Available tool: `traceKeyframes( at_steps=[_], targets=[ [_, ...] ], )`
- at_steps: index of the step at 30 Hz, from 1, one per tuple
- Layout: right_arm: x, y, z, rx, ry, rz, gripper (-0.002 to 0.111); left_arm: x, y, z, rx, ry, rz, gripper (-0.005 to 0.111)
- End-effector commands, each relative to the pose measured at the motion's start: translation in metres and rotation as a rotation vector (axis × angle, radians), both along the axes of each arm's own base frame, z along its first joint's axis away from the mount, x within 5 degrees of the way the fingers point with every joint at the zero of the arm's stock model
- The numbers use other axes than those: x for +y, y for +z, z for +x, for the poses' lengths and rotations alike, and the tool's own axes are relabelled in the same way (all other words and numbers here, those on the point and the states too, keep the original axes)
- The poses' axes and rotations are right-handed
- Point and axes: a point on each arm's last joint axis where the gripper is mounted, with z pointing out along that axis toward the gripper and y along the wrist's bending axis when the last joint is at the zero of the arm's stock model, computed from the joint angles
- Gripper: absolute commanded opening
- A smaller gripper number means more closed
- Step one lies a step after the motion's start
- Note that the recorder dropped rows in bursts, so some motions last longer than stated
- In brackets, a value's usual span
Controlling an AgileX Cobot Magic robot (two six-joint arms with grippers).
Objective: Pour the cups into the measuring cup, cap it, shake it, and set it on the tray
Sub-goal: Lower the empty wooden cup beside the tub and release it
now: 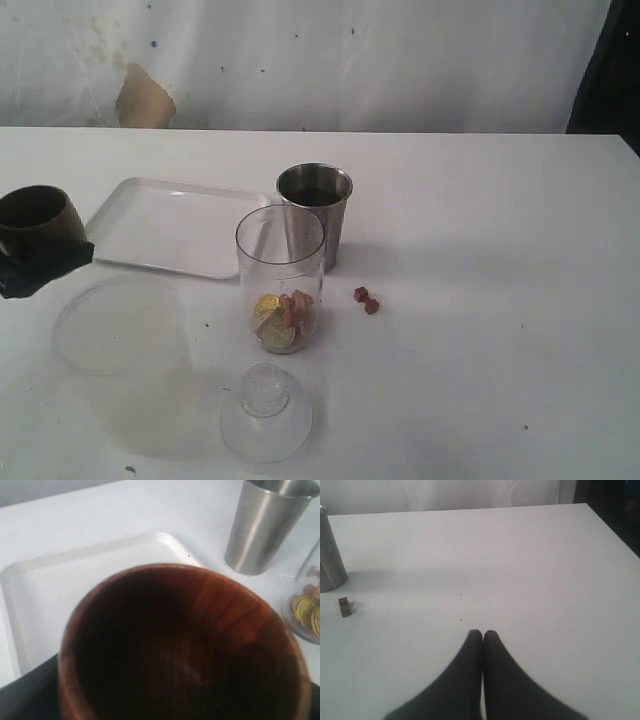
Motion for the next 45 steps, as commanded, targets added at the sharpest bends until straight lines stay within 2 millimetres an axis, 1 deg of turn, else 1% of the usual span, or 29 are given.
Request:
traceKeyframes(
  at_steps=[1, 4, 9, 11, 15, 16, 18, 20, 21, 22, 23, 24, 25, 26, 33, 35, 38, 39, 40, 41, 42, 43, 44, 45],
  targets=[
    [0.000, 0.000, 0.000, -0.006, -0.001, -0.007, 0.000, 0.000, -0.019, 0.004, 0.014, -0.001, -0.044, 0.000],
    [0.000, 0.000, 0.000, -0.006, -0.001, -0.007, 0.000, -0.004, -0.035, 0.005, 0.034, -0.027, -0.049, 0.000],
    [0.000, 0.000, 0.000, -0.006, -0.001, -0.007, 0.000, -0.022, -0.058, 0.004, 0.008, -0.149, 0.007, 0.000],
    [0.000, 0.000, 0.000, -0.006, -0.001, -0.007, 0.000, -0.026, -0.066, 0.004, -0.002, -0.184, 0.046, 0.000],
    [0.000, 0.000, 0.000, -0.006, -0.001, -0.007, 0.000, -0.028, -0.079, 0.005, 0.033, -0.156, 0.055, 0.000],
    [0.000, 0.000, 0.000, -0.006, -0.001, -0.007, 0.000, -0.028, -0.080, 0.005, 0.037, -0.152, 0.053, 0.002],
    [0.000, 0.000, 0.000, -0.006, -0.001, -0.007, 0.000, -0.028, -0.080, 0.005, 0.039, -0.151, 0.051, 0.012],
    [0.000, 0.000, 0.000, -0.006, -0.001, -0.007, 0.000, -0.027, -0.080, 0.006, 0.039, -0.141, 0.049, 0.025],
    [0.000, 0.000, 0.000, -0.006, -0.001, -0.007, 0.000, -0.027, -0.080, 0.006, 0.033, -0.137, 0.051, 0.042],
    [0.000, 0.000, 0.000, -0.006, -0.001, -0.007, 0.000, -0.027, -0.080, 0.006, 0.023, -0.143, 0.059, 0.049],
    [0.000, 0.000, 0.000, -0.007, -0.005, 0.007, 0.000, -0.027, -0.079, 0.006, -0.010, -0.163, 0.085, 0.064],
    [0.000, 0.000, 0.000, -0.007, -0.003, 0.002, 0.000, -0.027, -0.078, 0.007, -0.013, -0.158, 0.087, 0.069],
    [0.000, 0.000, 0.000, -0.007, -0.003, 0.002, 0.000, -0.026, -0.074, 0.009, -0.021, -0.135, 0.081, 0.075],
    [0.000, 0.000, 0.000, -0.007, -0.003, 0.002, 0.000, -0.026, -0.071, 0.009, -0.026, -0.128, 0.079, 0.076],
    [0.000, 0.000, 0.000, -0.007, -0.003, 0.002, 0.000, -0.025, -0.049, 0.008, -0.013, -0.121, 0.102, 0.077],
    [0.000, 0.000, 0.000, -0.007, -0.003, 0.002, 0.000, -0.025, -0.036, 0.008, -0.035, -0.105, 0.096, 0.077],
    [0.000, 0.000, 0.000, -0.007, -0.003, 0.002, 0.000, -0.025, -0.010, 0.008, -0.093, -0.087, 0.094, 0.077],
    [0.000, 0.000, 0.000, -0.007, -0.003, 0.002, 0.000, -0.025, -0.005, 0.007, -0.102, -0.082, 0.092, 0.077],
    [0.000, 0.000, 0.000, -0.007, -0.003, 0.002, 0.000, -0.025, 0.007, 0.006, -0.119, -0.062, 0.079, 0.077],
    [0.000, 0.000, 0.000, -0.007, -0.003, 0.002, 0.000, -0.025, 0.012, 0.006, -0.123, -0.048, 0.068, 0.077],
    [0.000, 0.000, 0.000, -0.007, -0.003, 0.002, 0.000, -0.025, 0.026, 0.005, -0.123, 0.001, 0.019, 0.076],
    [0.000, 0.000, 0.000, -0.007, -0.003, 0.002, 0.000, -0.024, 0.031, 0.005, -0.114, 0.036, -0.010, 0.075],
    [0.000, 0.000, 0.000, -0.007, -0.003, 0.002, 0.000, -0.022, 0.044, 0.004, -0.097, 0.112, -0.050, 0.063],
    [0.000, 0.000, 0.000, -0.007, -0.003, 0.002, 0.000, -0.019, 0.046, 0.004, -0.078, 0.152, -0.043, 0.054]
  ],
)
